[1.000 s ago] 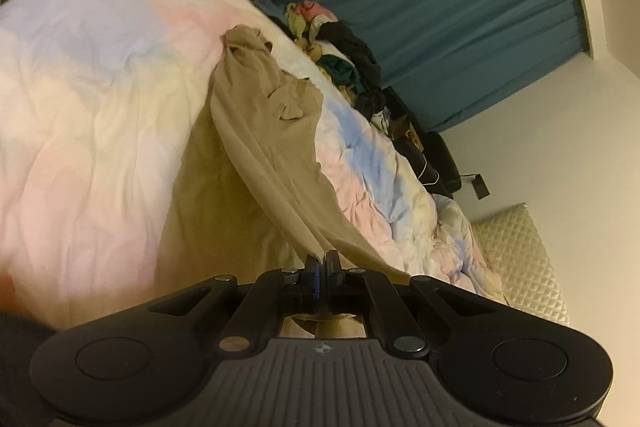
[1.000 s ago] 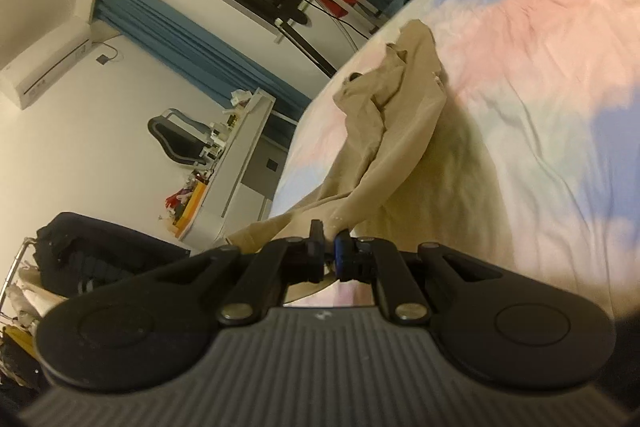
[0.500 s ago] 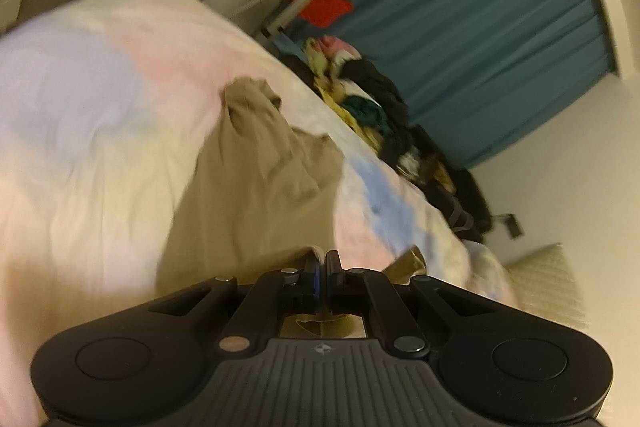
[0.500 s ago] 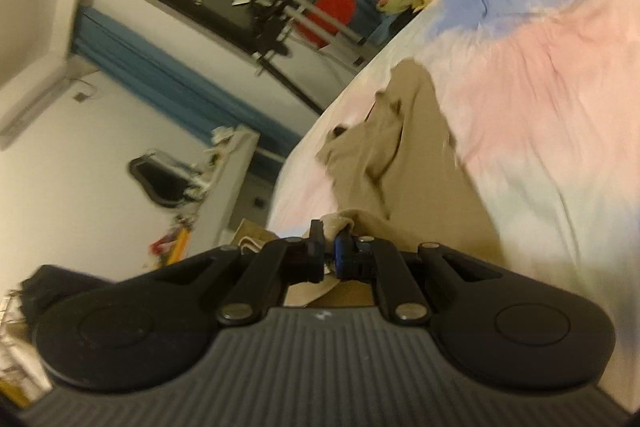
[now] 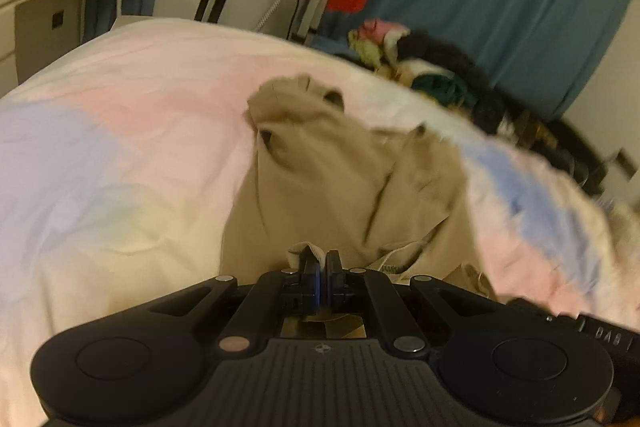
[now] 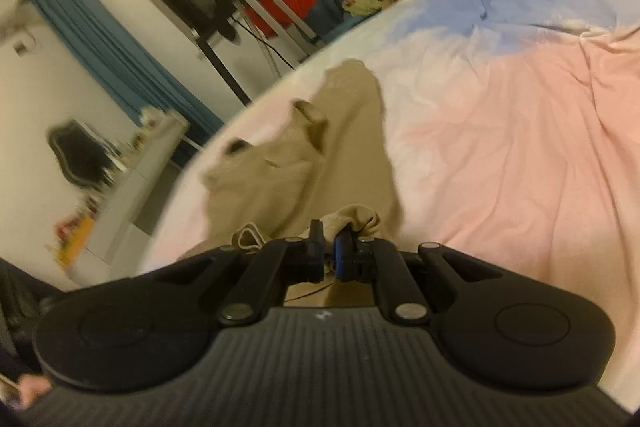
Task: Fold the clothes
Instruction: 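Lift the hem end with both grippers, fold it toward the collar, release, then move both open grippers to the folded end of the khaki shirt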
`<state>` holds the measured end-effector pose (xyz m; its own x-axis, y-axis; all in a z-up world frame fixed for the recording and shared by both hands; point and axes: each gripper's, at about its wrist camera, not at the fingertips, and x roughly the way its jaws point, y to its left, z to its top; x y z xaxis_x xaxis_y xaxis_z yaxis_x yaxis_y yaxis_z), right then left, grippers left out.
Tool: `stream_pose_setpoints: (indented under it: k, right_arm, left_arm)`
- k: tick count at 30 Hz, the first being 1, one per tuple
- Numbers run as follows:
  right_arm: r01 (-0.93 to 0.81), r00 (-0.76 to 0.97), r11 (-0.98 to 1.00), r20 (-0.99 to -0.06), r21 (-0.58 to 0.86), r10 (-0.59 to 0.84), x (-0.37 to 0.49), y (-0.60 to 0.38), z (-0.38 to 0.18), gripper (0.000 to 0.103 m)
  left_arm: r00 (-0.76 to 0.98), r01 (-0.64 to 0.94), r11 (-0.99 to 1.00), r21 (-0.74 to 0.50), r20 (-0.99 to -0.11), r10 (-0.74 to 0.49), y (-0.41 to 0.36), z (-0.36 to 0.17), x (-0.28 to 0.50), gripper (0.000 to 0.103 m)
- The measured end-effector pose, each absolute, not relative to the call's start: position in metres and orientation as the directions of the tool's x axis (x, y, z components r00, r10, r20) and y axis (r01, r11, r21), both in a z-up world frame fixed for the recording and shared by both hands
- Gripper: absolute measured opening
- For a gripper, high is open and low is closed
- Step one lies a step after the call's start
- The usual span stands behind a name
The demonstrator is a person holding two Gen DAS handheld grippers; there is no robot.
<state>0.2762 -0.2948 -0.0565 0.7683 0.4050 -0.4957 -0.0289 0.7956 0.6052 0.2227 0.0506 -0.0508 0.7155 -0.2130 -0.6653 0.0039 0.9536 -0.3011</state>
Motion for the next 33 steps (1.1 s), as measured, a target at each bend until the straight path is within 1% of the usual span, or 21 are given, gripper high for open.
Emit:
stream_pose_setpoints:
  k: [4, 6, 9, 11, 12, 13, 14, 15, 16, 17, 18, 19, 20, 22, 24, 28, 31, 33]
  right_arm:
    - [-0.032, 0.753, 0.845, -0.543, 0.534, 0.372, 0.289, -0.283, -0.077, 0.008]
    - [-0.045, 0.755, 0.866, -0.551, 0.497, 0.356, 0.291, -0.278, -0.081, 0.009]
    - [-0.042, 0.761, 0.875, -0.552, 0.483, 0.341, 0.288, -0.276, -0.077, 0.010]
    - [-0.038, 0.765, 0.878, -0.552, 0.477, 0.332, 0.286, -0.275, -0.073, 0.010]
    - [-0.036, 0.768, 0.883, -0.552, 0.469, 0.325, 0.284, -0.274, -0.070, 0.012]
    - [-0.038, 0.778, 0.888, -0.544, 0.458, 0.314, 0.279, -0.272, -0.063, 0.012]
    - [-0.043, 0.793, 0.893, -0.529, 0.448, 0.304, 0.273, -0.272, -0.055, 0.017]
    - [-0.048, 0.806, 0.898, -0.514, 0.437, 0.293, 0.267, -0.271, -0.047, 0.029]
    - [-0.053, 0.820, 0.903, -0.498, 0.426, 0.283, 0.261, -0.271, -0.039, 0.039]
    - [-0.057, 0.833, 0.908, -0.481, 0.415, 0.272, 0.255, -0.270, -0.031, 0.064]
    - [-0.062, 0.849, 0.912, -0.459, 0.405, 0.261, 0.248, -0.270, -0.023, 0.082]
    - [-0.066, 0.867, 0.915, -0.431, 0.397, 0.250, 0.239, -0.270, -0.014, 0.087]
    - [-0.071, 0.884, 0.919, -0.403, 0.389, 0.239, 0.230, -0.271, -0.005, 0.085]
    - [-0.084, 0.898, 0.928, -0.377, 0.362, 0.228, 0.212, -0.271, 0.010, 0.085]
    - [-0.087, 0.907, 0.935, -0.361, 0.344, 0.217, 0.195, -0.272, 0.020, 0.085]
    - [-0.090, 0.917, 0.945, -0.345, 0.313, 0.202, 0.160, -0.272, 0.031, 0.085]
    - [-0.078, 0.915, 0.956, -0.361, 0.282, 0.181, 0.136, -0.270, 0.035, 0.085]
    - [-0.087, 0.916, 0.959, -0.356, 0.269, 0.183, 0.126, -0.269, 0.036, 0.085]
  left_arm:
    - [0.701, 0.025, 0.972, -0.233, -0.689, -0.183, 0.045, -0.075, 0.237, 0.003]
    - [0.698, 0.029, 0.974, -0.226, -0.693, -0.181, 0.044, -0.079, 0.239, 0.004]
    - [0.693, 0.035, 0.976, -0.215, -0.699, -0.179, 0.044, -0.086, 0.242, 0.006]
    - [0.703, 0.053, 0.980, -0.191, -0.691, -0.172, 0.040, -0.081, 0.236, 0.007]
    - [0.706, 0.068, 0.982, -0.174, -0.687, -0.170, 0.038, -0.077, 0.233, 0.016]
    - [0.714, 0.073, 0.984, -0.164, -0.681, -0.167, 0.037, -0.071, 0.227, 0.033]
    - [0.721, 0.078, 0.985, -0.155, -0.674, -0.163, 0.036, -0.065, 0.222, 0.042]
    - [0.733, 0.076, 0.986, -0.151, -0.661, -0.157, 0.036, -0.058, 0.215, 0.057]
    - [0.748, 0.080, 0.986, -0.148, -0.645, -0.157, 0.036, -0.051, 0.207, 0.065]
    - [0.759, 0.092, 0.986, -0.143, -0.631, -0.162, 0.035, -0.044, 0.199, 0.067]
    - [0.768, 0.105, 0.985, -0.135, -0.619, -0.167, 0.035, -0.036, 0.191, 0.073]
    - [0.777, 0.115, 0.986, -0.124, -0.607, -0.167, 0.034, -0.029, 0.181, 0.083]
    - [0.789, 0.120, 0.986, -0.111, -0.593, -0.163, 0.033, -0.021, 0.172, 0.088]
    - [0.813, 0.134, 0.987, -0.085, -0.560, -0.158, 0.032, -0.007, 0.150, 0.095]
    - [0.827, 0.140, 0.987, -0.081, -0.538, -0.162, 0.033, 0.003, 0.131, 0.099]
    - [0.854, 0.164, 0.985, -0.050, -0.494, -0.167, 0.031, 0.019, 0.097, 0.100]
    - [0.873, 0.165, 0.986, -0.030, -0.461, -0.160, 0.029, 0.029, 0.078, 0.101]
    - [0.882, 0.165, 0.986, -0.027, -0.444, -0.160, 0.028, 0.033, 0.067, 0.102]
